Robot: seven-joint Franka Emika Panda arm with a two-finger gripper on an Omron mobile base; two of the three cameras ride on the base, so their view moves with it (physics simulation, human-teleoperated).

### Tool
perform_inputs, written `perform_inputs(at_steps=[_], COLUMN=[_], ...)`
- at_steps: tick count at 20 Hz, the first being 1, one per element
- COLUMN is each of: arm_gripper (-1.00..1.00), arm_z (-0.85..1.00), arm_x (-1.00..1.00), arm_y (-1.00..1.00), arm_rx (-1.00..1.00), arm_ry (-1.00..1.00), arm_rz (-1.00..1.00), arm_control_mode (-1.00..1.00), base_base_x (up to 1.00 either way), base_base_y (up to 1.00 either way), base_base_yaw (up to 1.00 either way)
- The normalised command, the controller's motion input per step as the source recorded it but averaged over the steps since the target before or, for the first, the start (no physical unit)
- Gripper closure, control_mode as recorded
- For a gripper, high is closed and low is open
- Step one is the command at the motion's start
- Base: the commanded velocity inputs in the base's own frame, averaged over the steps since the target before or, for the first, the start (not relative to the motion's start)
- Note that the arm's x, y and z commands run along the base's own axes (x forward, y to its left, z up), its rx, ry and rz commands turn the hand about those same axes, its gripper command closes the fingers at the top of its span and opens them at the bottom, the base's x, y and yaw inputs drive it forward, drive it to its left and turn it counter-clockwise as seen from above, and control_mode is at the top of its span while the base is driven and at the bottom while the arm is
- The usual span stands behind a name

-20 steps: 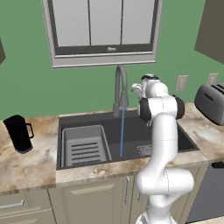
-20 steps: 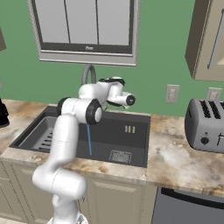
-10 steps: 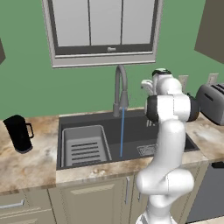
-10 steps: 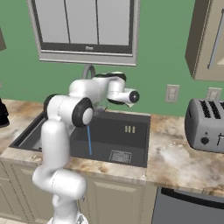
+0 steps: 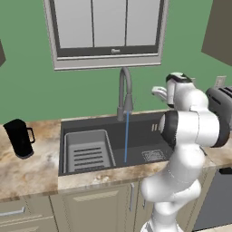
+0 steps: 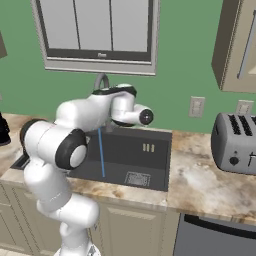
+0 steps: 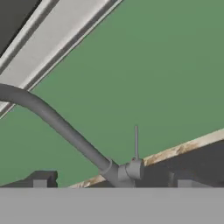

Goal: Turn on the sink faucet and place the jug under the water for a few seconds to fill it up.

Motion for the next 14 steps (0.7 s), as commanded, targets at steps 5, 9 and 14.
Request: perform_inputs(at_steps=[5, 9, 14], arm_gripper=[-1.00, -1.00, -1.00], arm_z=[0.70, 0.54, 0.30], arm_x=[-1.00, -1.00, -1.00], arm_y=[0.01, 0.01, 0.12], arm_rx=[-0.19, -0.23, -0.26], arm_ry=[-0.12, -0.13, -0.19], arm_rz=[0.06, 0.11, 0.15], arm_control_mode=[-1.00, -1.00, -1.00], base_base_x=[0.00, 0.00, 0.00], base_base_y=[0.00, 0.00, 0.00], base_base_yaw=[0.00, 0.00, 0.00])
